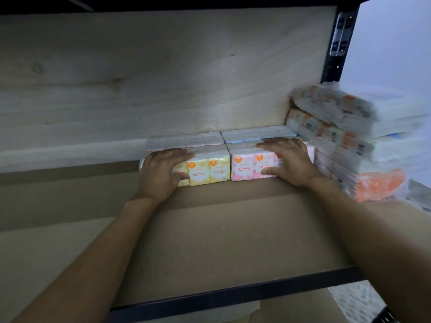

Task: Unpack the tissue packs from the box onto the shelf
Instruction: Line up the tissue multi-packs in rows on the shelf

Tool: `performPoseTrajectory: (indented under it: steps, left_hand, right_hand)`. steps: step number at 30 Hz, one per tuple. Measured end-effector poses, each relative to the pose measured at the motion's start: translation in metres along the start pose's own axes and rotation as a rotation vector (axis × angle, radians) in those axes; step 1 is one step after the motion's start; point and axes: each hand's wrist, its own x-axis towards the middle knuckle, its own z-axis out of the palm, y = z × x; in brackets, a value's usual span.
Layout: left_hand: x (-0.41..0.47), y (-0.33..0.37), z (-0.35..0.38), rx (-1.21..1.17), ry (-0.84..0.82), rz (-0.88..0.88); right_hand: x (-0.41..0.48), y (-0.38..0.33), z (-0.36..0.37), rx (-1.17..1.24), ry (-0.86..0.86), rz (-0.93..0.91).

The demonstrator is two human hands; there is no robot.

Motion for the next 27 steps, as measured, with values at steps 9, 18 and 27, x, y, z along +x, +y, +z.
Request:
performPoseTrajectory:
  steps: [9, 18, 27]
  left_hand:
    - [0.001, -0.001, 0.002, 0.017, 0.006, 0.031]
    - [0.000, 0.001, 0.000, 0.027, -0.007, 0.038]
    - [0.003, 0.011, -0.007, 0.047, -0.093, 0.017]
  right_hand:
    - [0.005, 0.004, 0.007, 0.009, 0.036, 0.016]
    - [0.004, 0.002, 0.004, -0.023, 0.025, 0.018]
    - [0.010, -0.022, -0.013, -0.088, -0.120, 0.125]
